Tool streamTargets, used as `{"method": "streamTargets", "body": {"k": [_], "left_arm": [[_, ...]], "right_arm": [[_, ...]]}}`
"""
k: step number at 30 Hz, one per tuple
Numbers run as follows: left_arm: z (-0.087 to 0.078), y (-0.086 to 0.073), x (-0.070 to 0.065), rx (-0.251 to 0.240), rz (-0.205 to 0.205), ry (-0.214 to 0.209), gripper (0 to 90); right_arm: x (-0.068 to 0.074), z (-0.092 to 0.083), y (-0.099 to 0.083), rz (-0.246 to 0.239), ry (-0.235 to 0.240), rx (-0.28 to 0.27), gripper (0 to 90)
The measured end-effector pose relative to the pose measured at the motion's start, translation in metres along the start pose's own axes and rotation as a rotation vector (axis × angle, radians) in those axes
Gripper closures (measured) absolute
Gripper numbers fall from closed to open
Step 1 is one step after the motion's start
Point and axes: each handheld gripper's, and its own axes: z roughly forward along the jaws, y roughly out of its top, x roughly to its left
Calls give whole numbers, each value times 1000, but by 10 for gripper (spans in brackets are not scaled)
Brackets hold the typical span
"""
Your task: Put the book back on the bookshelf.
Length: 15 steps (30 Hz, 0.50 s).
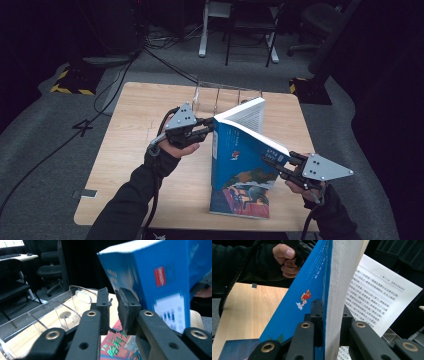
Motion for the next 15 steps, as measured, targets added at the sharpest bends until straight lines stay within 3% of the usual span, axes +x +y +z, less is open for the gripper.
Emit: {"method": "streamTargets", "body": {"k": [4,5,9,14,15], "left_arm": [[-7,-9,-5,12,-16,-11,690],[-8,-13,-6,29,-16,-18,636],[-12,-28,-16,79,-3,-24,590],[-18,-48,-18,126,-22,-89,444],[-18,-51,-20,143,-18,-85,428]], "right_arm": [[2,-2,0,-1,2,1,800],[4,-4,-1,-3,1,0,800],[6,-7,-2,-4,2,-3,799],[9,-10,-2,1,5,-1,799],[9,-10,-2,-1,5,-2,799]]}}
